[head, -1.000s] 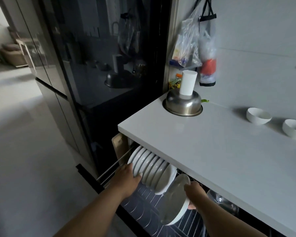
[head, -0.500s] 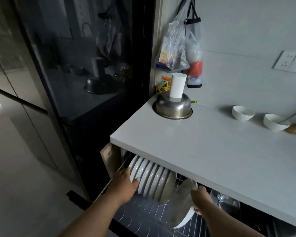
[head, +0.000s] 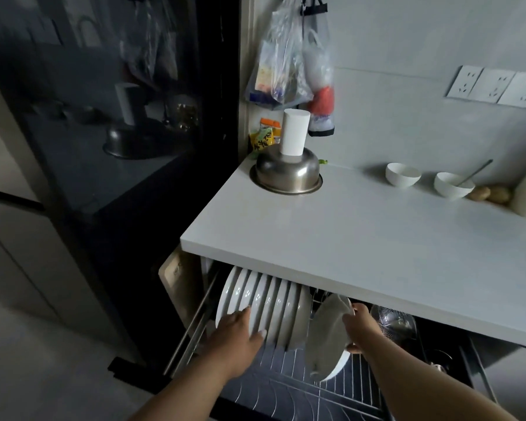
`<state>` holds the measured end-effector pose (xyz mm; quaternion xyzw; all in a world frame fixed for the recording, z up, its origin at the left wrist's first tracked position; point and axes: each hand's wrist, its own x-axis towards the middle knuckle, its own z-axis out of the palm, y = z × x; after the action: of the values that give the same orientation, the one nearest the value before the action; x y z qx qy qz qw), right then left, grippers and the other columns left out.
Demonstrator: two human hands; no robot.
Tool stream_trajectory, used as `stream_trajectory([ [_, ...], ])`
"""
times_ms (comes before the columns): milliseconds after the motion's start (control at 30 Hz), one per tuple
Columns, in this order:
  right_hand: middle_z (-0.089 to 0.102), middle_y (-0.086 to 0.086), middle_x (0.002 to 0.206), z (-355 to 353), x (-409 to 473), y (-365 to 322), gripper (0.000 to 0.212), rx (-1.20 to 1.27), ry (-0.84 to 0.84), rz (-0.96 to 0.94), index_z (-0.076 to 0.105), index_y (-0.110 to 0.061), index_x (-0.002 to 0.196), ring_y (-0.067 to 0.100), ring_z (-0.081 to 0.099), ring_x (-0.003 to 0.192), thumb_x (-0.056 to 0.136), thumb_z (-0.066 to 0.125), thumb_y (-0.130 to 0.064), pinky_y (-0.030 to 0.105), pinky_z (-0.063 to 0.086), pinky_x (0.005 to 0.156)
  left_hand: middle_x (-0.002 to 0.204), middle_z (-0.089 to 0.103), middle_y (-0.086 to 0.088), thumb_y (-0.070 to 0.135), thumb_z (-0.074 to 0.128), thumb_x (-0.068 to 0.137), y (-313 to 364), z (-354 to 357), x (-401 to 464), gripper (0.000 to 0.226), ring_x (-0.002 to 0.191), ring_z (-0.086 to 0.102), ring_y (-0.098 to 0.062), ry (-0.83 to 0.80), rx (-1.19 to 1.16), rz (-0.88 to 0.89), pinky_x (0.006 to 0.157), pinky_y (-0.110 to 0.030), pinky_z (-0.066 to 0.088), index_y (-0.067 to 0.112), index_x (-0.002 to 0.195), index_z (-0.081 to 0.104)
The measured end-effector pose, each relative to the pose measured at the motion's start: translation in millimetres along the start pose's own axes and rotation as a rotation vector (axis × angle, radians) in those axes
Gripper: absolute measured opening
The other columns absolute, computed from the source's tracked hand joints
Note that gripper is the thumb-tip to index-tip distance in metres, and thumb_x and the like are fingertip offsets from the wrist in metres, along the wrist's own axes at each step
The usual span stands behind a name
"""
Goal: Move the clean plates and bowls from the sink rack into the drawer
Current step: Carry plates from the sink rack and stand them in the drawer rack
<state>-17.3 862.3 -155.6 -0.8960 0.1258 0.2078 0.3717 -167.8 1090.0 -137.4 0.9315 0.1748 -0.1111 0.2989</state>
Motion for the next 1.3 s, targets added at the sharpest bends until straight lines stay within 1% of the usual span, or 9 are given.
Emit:
stream_trajectory([
  [100,0.052,0.016,0.108,10,5,-7,0.044,0.000,-0.003,-0.021,0.032,-0.013,0.140,0.022,0.055,0.062,0.097,0.042,-0.016,0.028,0.049,0.042,0.160,0.017,0.000,0.049,0.036,0.099,-5,6,10,0.070,0.147,0.014,-0.019,0.031,0.083,0.071,0.117,-0.034,0.020,0.019,0.155,0.006],
  [267,0.054,0.008,0.077,24,18,-10,0.043,-0.094,0.035,-0.092,0.038,-0.020,0.136,0.023,0.055,0.058,0.093,0.040,-0.020,0.027,0.048,0.050,0.162,0.006,0.001,0.048,0.036,0.099,-15,15,28,0.073,0.148,0.005,-0.017,0.053,0.138,0.112,0.118,-0.034,0.014,0.022,0.154,-0.003],
  [400,0.060,0.011,0.087,35,31,-15,0.044,-0.165,0.036,-0.125,0.037,-0.020,0.136,0.027,0.062,0.067,0.093,0.040,-0.027,0.043,0.058,0.075,0.162,-0.009,0.003,0.048,0.034,0.100,-21,22,40,0.074,0.148,-0.009,-0.016,0.070,0.140,0.128,0.119,-0.034,0.002,0.025,0.153,-0.011],
  [533,0.060,0.011,0.096,48,33,-20,0.046,-0.222,0.032,-0.135,0.037,-0.017,0.138,0.023,0.058,0.067,0.093,0.045,-0.028,0.035,0.053,0.073,0.161,-0.016,0.002,0.048,0.031,0.101,-31,31,46,0.073,0.148,-0.015,-0.016,0.072,0.220,0.138,0.118,-0.032,-0.005,0.023,0.152,-0.015],
  [667,0.062,0.017,0.113,60,41,-19,0.050,-0.259,0.027,-0.138,0.033,-0.022,0.140,0.034,0.063,0.095,0.093,0.046,-0.028,0.041,0.053,0.083,0.160,-0.018,0.002,0.048,0.031,0.101,-41,38,52,0.073,0.147,-0.017,-0.016,0.054,0.223,0.111,0.121,-0.035,-0.004,0.023,0.152,-0.015],
  [867,0.055,0.017,0.130,72,52,-19,0.060,-0.276,-0.026,-0.129,0.019,-0.025,0.150,0.034,0.059,0.110,0.096,0.044,-0.028,0.040,0.052,0.087,0.160,-0.017,0.004,0.050,0.031,0.100,-38,45,56,0.075,0.147,-0.016,-0.014,0.075,0.281,0.166,0.115,-0.031,-0.012,0.023,0.152,-0.015],
  [1067,0.060,0.021,0.121,82,57,-21,0.053,-0.284,-0.012,-0.189,0.026,-0.014,0.146,0.035,0.063,0.103,0.096,0.041,-0.018,0.041,0.053,0.089,0.161,-0.015,0.002,0.048,0.032,0.100,-43,43,59,0.075,0.147,-0.016,-0.014,0.054,0.286,0.156,0.121,-0.037,-0.006,0.023,0.152,-0.016],
  [1233,0.049,0.018,0.137,80,58,-27,0.059,-0.371,-0.041,-0.148,0.017,-0.012,0.151,0.031,0.056,0.117,0.097,0.039,-0.021,0.033,0.048,0.091,0.162,-0.009,0.002,0.048,0.034,0.099,-49,46,63,0.076,0.148,-0.010,-0.015,0.028,0.267,0.122,0.121,-0.041,0.005,0.024,0.152,-0.016],
  [1300,0.049,0.018,0.137,76,55,-30,0.057,-0.374,-0.042,-0.113,0.022,-0.010,0.148,0.032,0.053,0.120,0.096,0.041,-0.023,0.032,0.046,0.088,0.163,-0.002,0.002,0.046,0.037,0.099,-47,42,62,0.076,0.149,-0.005,-0.016,0.045,0.242,0.119,0.121,-0.041,0.009,0.025,0.153,-0.013],
])
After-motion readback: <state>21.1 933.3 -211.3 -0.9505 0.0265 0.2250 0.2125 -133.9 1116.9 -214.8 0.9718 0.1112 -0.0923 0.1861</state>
